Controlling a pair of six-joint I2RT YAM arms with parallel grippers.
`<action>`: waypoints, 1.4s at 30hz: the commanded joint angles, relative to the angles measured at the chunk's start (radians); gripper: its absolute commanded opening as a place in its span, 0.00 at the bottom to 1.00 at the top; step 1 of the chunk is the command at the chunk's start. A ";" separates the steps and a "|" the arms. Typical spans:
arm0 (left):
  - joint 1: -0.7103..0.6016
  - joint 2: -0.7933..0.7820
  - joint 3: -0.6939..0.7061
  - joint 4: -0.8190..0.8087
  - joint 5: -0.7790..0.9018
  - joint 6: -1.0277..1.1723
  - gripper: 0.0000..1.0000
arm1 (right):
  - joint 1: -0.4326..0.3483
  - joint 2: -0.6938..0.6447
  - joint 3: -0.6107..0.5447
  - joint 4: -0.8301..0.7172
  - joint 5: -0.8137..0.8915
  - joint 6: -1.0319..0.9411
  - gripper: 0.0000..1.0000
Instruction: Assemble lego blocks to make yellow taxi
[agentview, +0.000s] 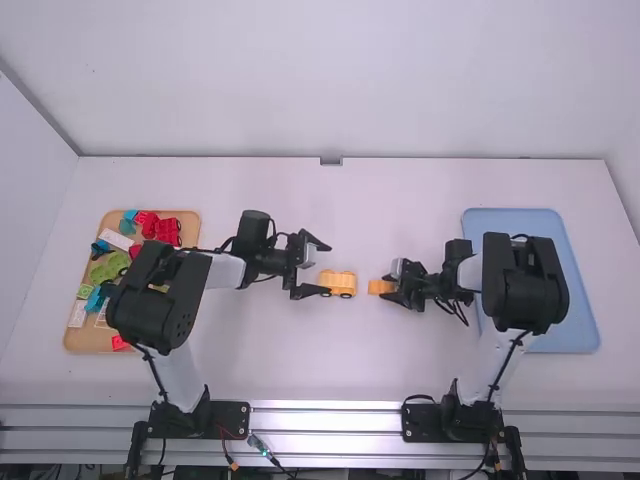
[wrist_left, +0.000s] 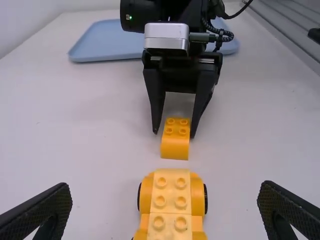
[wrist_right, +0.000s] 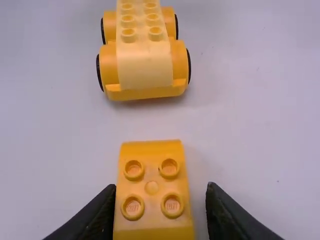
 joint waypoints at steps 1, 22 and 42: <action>-0.004 0.007 0.014 -0.005 0.014 -0.007 0.99 | -0.001 0.014 -0.004 -0.004 -0.007 0.003 0.39; -0.048 0.127 0.014 0.006 -0.099 0.060 0.99 | 0.022 -0.087 -0.001 0.004 -0.088 0.153 0.30; -0.088 0.131 0.015 -0.014 -0.220 0.110 0.93 | 0.207 -0.217 -0.002 0.013 -0.067 0.204 0.21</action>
